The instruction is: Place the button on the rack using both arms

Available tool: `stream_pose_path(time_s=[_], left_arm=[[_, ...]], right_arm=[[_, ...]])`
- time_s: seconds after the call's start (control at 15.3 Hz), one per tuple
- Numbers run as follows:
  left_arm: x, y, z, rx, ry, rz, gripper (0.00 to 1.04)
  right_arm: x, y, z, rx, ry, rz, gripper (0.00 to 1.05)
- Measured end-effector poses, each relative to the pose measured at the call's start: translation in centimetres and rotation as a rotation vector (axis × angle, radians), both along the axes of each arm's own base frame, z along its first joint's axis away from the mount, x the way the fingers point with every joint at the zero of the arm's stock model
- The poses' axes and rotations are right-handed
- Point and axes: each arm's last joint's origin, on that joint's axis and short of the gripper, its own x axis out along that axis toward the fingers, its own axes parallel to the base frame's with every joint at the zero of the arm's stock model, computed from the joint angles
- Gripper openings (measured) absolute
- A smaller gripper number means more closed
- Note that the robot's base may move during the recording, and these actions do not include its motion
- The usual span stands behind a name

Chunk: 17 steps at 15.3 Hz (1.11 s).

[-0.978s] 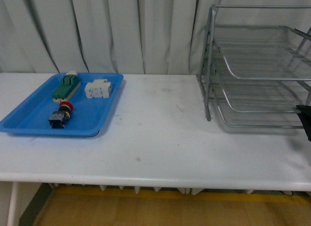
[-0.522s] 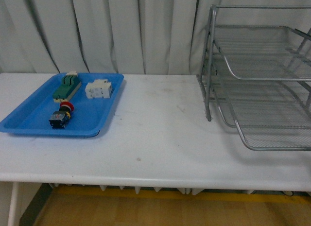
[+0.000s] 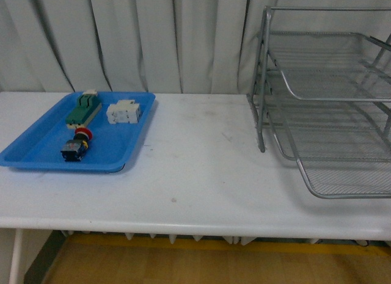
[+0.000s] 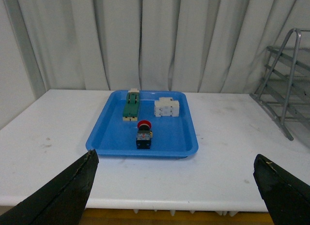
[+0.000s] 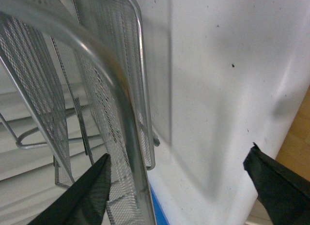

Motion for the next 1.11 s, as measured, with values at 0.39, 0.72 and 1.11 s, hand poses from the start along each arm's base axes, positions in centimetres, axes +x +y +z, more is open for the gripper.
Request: stream_pose_path(time_s=[0.39,0.72,1.11], left_arm=[[0.0,0.0,0.0,0.0,0.0,0.0,0.98],[0.0,0.0,0.0,0.0,0.0,0.0,0.98],[0.0,0.0,0.0,0.0,0.0,0.0,0.98]], right_arm=[[-2.7,1.5,3.2,-0.009,-0.066,0.065,0.98],[-8.2,2.5,8.7,-0.256,-0.147,0.041,0.86],[-15.9,5.1,15.9,-1.517,-0.393,0.194,0.08]])
